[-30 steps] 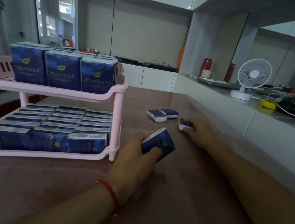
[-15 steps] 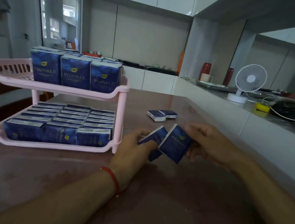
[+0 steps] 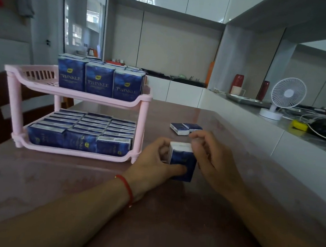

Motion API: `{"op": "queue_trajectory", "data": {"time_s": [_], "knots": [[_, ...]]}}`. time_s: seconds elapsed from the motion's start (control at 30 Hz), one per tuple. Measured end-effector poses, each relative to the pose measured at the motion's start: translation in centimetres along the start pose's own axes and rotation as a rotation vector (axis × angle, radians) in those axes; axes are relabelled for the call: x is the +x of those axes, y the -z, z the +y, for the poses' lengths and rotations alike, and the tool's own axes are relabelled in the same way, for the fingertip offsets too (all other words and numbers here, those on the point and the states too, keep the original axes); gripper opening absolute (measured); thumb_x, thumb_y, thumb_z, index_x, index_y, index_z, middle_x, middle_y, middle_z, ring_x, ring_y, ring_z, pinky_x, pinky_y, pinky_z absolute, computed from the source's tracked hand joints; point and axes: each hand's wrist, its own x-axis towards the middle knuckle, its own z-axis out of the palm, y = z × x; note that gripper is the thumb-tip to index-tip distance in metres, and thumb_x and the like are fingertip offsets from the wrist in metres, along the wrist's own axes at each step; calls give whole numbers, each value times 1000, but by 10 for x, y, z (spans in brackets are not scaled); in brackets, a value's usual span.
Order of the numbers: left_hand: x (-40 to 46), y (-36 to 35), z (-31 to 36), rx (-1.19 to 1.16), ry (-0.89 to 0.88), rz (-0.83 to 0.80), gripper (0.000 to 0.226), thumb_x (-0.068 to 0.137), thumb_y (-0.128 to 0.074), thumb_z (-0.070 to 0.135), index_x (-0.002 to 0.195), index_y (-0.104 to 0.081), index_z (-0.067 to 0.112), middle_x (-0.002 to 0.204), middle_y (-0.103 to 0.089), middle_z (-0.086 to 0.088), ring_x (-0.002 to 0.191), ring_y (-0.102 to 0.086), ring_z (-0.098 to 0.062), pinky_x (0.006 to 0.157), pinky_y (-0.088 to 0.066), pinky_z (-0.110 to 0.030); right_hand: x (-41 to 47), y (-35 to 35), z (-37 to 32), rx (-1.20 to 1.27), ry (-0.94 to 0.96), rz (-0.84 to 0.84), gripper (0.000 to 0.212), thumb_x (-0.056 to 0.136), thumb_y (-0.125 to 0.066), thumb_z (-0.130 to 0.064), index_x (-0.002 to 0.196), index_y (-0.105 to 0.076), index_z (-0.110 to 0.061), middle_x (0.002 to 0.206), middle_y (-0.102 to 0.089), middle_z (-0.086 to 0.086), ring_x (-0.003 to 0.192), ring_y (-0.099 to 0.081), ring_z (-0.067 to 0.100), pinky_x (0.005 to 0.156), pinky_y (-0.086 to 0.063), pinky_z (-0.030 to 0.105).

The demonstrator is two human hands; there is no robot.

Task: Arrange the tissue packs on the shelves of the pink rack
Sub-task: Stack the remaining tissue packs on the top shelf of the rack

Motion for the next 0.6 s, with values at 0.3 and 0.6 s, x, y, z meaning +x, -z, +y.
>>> {"op": "queue_trajectory", "data": {"time_s": [0.3, 0.6], "knots": [[-16, 20, 14, 247, -45, -85, 53, 79, -80, 6, 126, -57, 15, 117, -70, -5, 107, -68, -17, 93, -57, -36, -4, -7, -9, -83, 220, -129, 40, 91, -56, -47, 112, -63, -15, 97, -64, -3, 77, -55, 7, 70, -44, 17], [-61, 104, 85, 472, -91, -138, 43, 80, -81, 10, 118, -64, 18, 113, -73, -3, 108, -69, -18, 93, -57, -44, 1, -26, -77, 300, 126, -158, 33, 94, -46, -44, 119, -56, -26, 88, -60, -16, 75, -61, 10, 61, -44, 13]]}}
